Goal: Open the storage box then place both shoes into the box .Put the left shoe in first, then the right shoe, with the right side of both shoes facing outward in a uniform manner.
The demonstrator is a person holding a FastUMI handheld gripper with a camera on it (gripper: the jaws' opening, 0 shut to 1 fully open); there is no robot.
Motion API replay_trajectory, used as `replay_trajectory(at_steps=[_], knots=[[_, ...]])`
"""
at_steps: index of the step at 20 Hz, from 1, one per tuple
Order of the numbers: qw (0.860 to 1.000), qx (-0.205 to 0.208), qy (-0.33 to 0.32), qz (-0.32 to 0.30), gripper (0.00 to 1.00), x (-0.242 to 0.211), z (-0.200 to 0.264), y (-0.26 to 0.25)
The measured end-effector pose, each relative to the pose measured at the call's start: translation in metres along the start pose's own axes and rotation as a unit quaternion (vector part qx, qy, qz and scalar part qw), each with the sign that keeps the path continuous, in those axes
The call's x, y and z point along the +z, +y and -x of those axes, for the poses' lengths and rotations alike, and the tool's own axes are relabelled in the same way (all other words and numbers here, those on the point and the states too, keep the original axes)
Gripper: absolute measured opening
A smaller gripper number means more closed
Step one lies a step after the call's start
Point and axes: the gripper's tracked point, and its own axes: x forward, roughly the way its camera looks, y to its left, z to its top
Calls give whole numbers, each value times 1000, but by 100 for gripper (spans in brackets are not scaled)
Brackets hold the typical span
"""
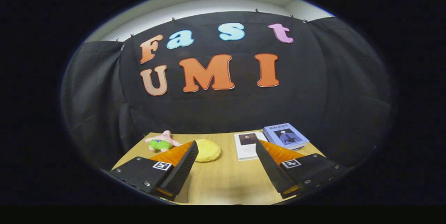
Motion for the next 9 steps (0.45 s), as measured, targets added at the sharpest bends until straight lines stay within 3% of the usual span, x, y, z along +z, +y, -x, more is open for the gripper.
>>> replay_trajectory(at_steps=[9], knots=[[998,-59,-29,-2,98,22,8,-65]])
